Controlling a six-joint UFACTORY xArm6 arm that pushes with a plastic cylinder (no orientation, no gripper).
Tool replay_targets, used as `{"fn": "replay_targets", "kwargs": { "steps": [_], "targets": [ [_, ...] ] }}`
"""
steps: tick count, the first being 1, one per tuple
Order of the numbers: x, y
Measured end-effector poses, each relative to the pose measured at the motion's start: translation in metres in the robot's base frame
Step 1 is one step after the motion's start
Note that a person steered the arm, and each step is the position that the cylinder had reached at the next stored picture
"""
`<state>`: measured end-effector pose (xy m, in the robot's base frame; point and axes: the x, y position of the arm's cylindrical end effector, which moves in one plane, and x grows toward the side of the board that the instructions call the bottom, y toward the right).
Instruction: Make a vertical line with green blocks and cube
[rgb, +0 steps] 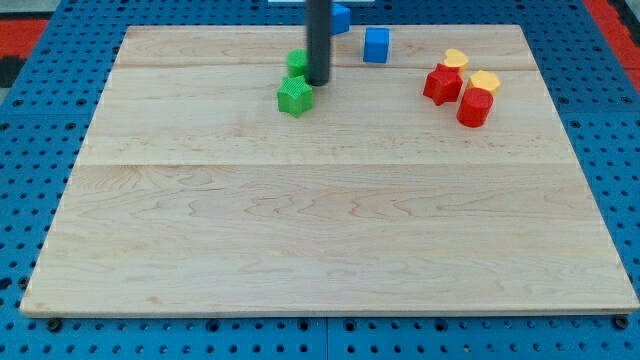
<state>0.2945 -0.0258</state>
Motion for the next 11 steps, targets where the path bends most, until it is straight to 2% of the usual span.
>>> {"fn": "replay_targets", "kwargs": {
  "steps": [2, 4, 6, 7, 8, 11],
  "targets": [
    [-0.004, 0.109],
    [-0.005, 0.12],
    [-0.03, 0.183],
    [-0.059, 0.178],
    [-0.065, 0.145],
    [-0.066, 0.005]
  ]
}}
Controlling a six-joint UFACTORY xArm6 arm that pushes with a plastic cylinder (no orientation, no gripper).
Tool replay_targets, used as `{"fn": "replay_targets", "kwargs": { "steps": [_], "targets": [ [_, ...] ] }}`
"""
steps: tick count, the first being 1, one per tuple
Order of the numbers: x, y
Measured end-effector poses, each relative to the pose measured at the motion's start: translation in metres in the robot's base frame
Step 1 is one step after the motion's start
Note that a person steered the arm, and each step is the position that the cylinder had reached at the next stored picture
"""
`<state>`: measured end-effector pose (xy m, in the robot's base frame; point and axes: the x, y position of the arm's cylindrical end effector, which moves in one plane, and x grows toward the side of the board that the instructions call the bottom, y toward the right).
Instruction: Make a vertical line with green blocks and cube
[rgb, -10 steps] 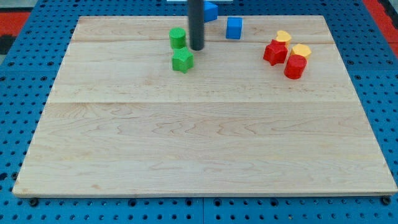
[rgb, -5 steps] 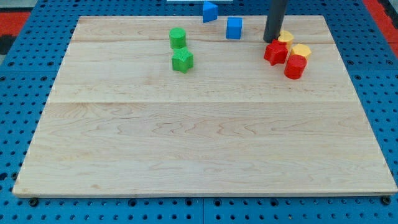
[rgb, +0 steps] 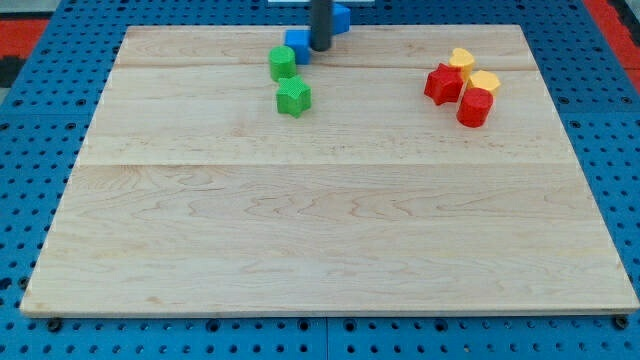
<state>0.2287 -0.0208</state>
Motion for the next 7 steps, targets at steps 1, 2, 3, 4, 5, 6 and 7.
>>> {"fn": "replay_targets", "kwargs": {
  "steps": [1, 2, 3, 4, 5, 6, 7],
  "targets": [
    [0.044, 0.018],
    [0.035, 0.032],
    [0.056, 0.05],
    [0.078, 0.068],
    [0.104, 0.043],
    [0.104, 0.009],
    [0.102, 0.0]
  ]
}}
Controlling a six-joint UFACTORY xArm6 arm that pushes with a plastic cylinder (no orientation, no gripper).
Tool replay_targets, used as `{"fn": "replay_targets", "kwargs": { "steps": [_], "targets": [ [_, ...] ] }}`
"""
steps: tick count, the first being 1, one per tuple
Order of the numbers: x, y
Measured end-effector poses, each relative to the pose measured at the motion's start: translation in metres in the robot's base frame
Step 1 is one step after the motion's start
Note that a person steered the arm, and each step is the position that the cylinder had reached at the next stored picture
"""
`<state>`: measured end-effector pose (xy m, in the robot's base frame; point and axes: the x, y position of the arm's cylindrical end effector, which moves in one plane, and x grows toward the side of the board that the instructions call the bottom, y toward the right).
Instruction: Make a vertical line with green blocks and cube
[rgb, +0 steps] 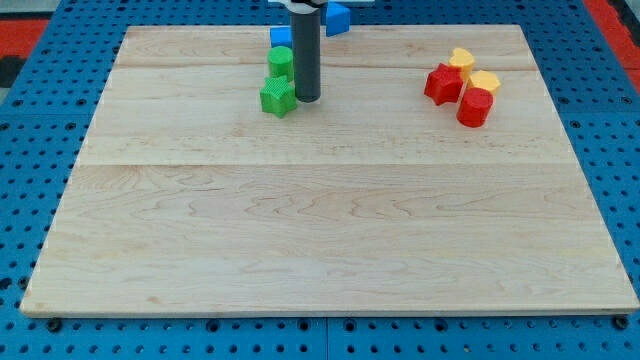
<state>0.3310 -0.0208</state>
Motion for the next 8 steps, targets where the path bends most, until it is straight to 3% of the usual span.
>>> {"fn": "replay_targets", "kwargs": {
  "steps": [3, 6, 8],
  "targets": [
    [-0.015, 0.058],
    [-0.137, 0.075],
    [-0.138, 0.06]
  ]
}}
